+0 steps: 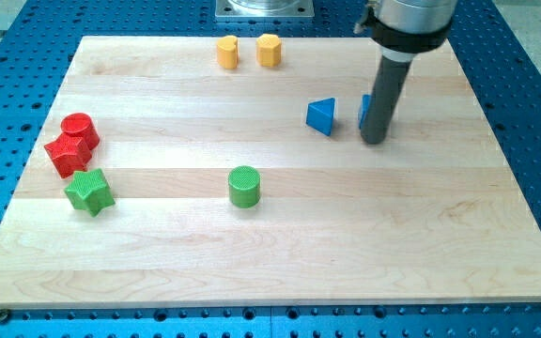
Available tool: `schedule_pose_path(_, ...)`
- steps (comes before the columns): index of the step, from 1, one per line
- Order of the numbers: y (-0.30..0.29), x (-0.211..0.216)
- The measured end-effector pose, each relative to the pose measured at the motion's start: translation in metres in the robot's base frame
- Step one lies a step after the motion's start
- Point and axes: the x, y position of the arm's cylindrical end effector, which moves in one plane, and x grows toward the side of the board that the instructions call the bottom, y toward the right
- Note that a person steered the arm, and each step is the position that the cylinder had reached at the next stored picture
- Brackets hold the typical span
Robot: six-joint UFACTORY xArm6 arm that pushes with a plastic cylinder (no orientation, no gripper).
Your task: Slide the blue triangle below the hexagon
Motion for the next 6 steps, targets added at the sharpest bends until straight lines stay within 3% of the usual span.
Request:
schedule_pose_path(1,-0.023,-0.011)
schedule_pose_path(2,-0.007,0.009)
schedule_pose_path(3,-0.071,0.007)
schedule_pose_path(4,-0.127,-0.072)
schedule_pose_path(5,-0.168,-0.089)
schedule_pose_path(6,-0.134,-0.024)
